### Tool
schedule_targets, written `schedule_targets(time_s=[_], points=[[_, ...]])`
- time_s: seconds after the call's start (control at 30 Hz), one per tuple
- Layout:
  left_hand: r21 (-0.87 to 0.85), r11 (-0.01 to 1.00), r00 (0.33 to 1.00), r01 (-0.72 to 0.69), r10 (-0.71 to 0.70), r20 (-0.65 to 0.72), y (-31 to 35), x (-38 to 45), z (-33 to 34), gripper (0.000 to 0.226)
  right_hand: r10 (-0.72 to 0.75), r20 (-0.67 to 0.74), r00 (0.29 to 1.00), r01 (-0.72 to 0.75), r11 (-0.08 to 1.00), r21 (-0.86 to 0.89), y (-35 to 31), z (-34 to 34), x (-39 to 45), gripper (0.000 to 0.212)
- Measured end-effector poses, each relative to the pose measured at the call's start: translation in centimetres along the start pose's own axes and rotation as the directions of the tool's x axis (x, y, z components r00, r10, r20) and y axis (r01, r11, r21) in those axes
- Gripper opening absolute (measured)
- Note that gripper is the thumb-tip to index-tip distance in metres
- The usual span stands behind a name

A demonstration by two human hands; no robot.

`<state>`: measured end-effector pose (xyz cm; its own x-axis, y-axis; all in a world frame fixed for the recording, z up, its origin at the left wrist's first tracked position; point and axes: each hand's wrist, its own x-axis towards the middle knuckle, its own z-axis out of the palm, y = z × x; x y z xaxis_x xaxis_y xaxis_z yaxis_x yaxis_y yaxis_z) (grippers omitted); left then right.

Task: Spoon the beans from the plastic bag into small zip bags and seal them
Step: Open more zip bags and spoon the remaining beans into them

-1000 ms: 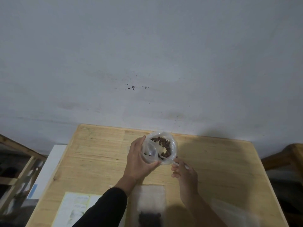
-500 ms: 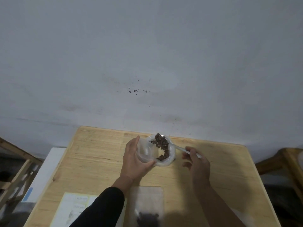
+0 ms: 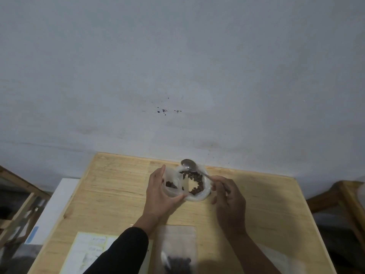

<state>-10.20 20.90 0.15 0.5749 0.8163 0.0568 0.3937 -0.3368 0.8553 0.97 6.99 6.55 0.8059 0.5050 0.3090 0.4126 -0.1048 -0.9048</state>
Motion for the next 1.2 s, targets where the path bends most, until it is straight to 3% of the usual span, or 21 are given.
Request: schedule_targets(time_s=[0.1,0.23,0.4,0.5,0.63,0.77,1.07,1.2], points=[[-0.013,1.0,1.0,0.003,-0.003,0.009,-0.4,-0.4,-0.1,0.111,0.131,-0.121,0.984,-0.137,0.99,-0.036,1.9,-0.2,-0.6,0.023],[-0.011,1.0,1.0,0.011,-0.011,0.007,-0.5,-0.5,0.2,0.109,0.178,-0.125,0.976,-0.186,0.981,-0.055,4.0,0.0,-1.4,0.046],[-0.009,1.0,0.999,0.024,-0.024,0.031,-0.6,-0.1,0.7,0.109,0.144,-0.082,0.986,-0.155,0.978,-0.143,5.4,1.2,-1.5,0.028],[-0.015,0.999,0.999,0.029,-0.028,0.045,-0.9,0.2,0.9,0.108,0.235,-0.051,0.971,-0.24,0.964,-0.116,5.9,2.1,-1.2,0.022],[-0.005,1.0,0.998,0.023,-0.023,0.054,-1.1,0.4,1.0,0.108,0.492,-0.05,0.869,-0.489,0.87,0.07,6.0,2.9,-0.6,0.021],[-0.014,1.0,0.998,0.026,-0.025,0.057,-0.9,0.6,1.2,0.106,0.64,-0.002,0.768,-0.631,0.758,0.163,5.9,3.3,-0.6,0.023],[-0.031,1.0,0.999,0.002,0.0,0.045,-1.0,1.2,1.6,0.103,0.755,0.139,0.641,-0.756,0.59,0.282,5.0,4.6,-1.4,0.022],[-0.046,0.999,0.999,0.0,0.002,0.047,-1.2,1.0,1.6,0.104,0.81,0.114,0.575,-0.786,0.508,0.353,4.8,4.4,-0.9,0.015]])
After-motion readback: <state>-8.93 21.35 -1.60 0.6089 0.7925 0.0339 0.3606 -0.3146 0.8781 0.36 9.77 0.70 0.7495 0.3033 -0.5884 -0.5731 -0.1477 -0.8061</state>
